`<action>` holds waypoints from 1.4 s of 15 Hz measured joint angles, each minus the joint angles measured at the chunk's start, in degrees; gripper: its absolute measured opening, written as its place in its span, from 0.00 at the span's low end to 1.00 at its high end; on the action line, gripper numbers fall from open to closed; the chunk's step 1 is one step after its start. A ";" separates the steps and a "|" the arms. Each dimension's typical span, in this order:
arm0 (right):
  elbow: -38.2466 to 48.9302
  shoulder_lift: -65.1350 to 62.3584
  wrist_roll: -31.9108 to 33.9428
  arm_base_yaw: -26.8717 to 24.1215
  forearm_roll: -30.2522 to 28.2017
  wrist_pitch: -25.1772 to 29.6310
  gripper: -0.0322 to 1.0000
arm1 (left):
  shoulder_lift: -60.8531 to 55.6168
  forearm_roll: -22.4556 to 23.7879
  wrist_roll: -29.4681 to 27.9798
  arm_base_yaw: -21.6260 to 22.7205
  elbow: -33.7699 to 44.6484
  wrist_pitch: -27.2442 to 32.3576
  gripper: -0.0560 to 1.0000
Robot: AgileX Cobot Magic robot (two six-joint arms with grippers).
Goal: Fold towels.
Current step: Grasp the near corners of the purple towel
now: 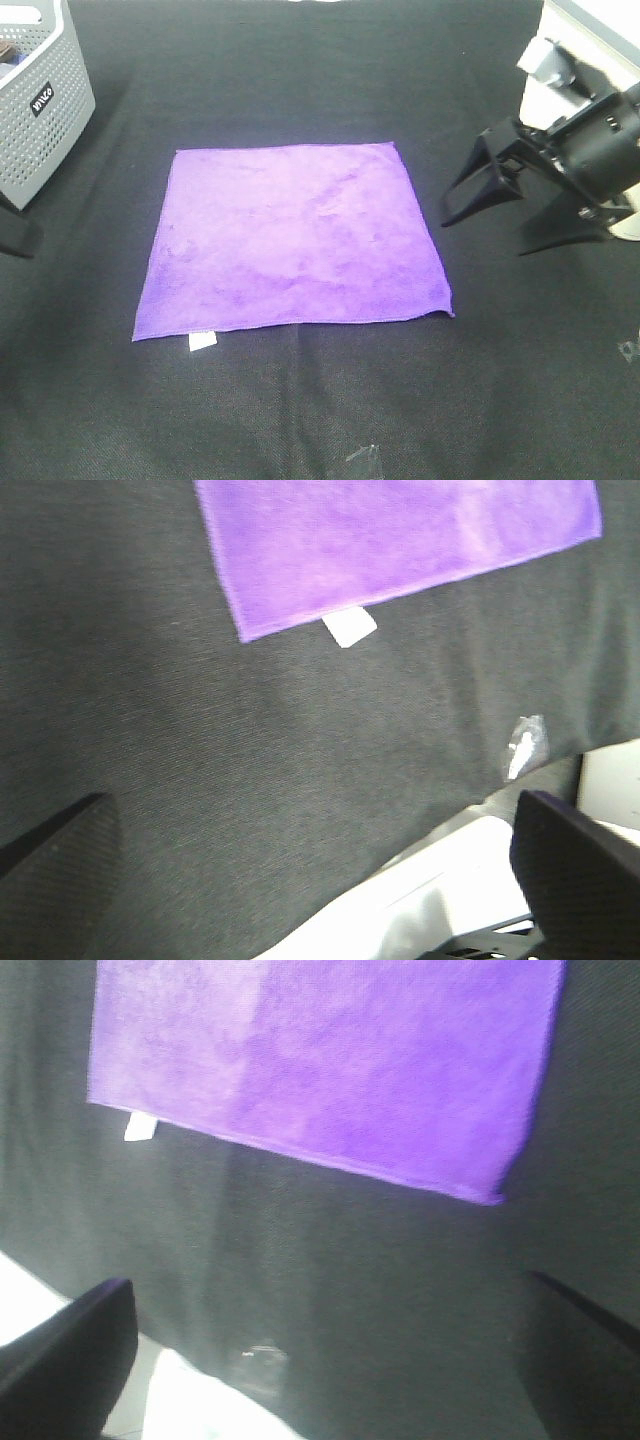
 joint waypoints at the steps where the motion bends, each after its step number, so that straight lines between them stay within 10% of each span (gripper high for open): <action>1: -0.40 1.20 -0.34 0.00 1.83 0.40 0.95 | 0.29 -0.11 0.00 0.00 0.00 -1.15 0.99; 9: -6.53 8.54 -16.16 -13.12 11.97 14.32 0.95 | 15.81 -2.69 0.63 0.00 -6.47 -3.15 0.99; 21: -9.97 22.63 -8.71 -6.76 2.58 4.53 0.95 | 30.83 -10.71 8.19 -1.43 -11.06 -2.12 0.98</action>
